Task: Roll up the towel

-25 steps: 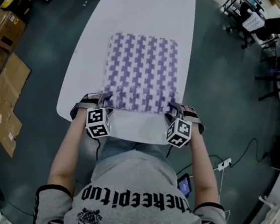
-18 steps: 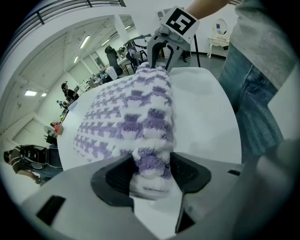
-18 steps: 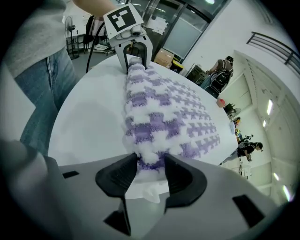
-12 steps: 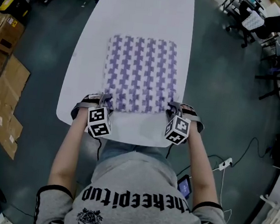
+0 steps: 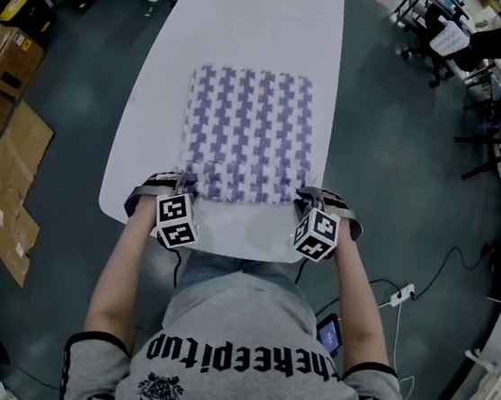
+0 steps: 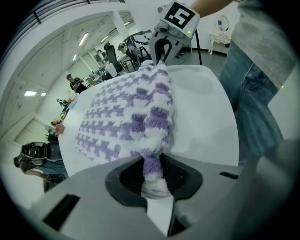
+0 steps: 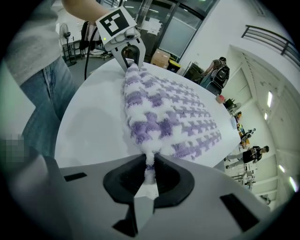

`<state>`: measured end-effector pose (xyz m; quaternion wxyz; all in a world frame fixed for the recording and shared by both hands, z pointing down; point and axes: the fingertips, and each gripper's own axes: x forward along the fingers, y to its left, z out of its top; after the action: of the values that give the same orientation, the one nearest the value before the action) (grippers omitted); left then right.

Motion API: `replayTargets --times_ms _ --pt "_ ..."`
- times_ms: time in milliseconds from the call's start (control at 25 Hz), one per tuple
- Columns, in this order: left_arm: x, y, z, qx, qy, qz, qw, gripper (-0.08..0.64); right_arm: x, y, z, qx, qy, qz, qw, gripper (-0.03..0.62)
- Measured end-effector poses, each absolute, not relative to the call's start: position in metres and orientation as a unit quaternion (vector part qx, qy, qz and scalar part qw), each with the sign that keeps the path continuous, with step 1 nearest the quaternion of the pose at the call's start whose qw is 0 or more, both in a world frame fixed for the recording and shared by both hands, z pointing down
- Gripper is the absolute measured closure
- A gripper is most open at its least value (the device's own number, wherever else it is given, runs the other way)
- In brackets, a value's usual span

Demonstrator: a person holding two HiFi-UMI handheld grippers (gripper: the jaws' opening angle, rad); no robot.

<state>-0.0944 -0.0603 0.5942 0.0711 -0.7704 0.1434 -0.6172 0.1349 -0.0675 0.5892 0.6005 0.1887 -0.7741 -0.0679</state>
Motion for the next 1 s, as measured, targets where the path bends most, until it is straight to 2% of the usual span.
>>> replayTargets --times_ms 680,1000 --pt "-0.087 0.024 0.583 -0.783 0.068 -0.618 0.032 0.474 0.141 0.013 0.574 0.121 -0.807 0.001 0.579 0.555" --pt "-0.096 0.024 0.584 -0.792 0.063 -0.608 -0.002 0.472 0.135 0.010 0.564 0.127 -0.817 0.069 0.558 0.549"
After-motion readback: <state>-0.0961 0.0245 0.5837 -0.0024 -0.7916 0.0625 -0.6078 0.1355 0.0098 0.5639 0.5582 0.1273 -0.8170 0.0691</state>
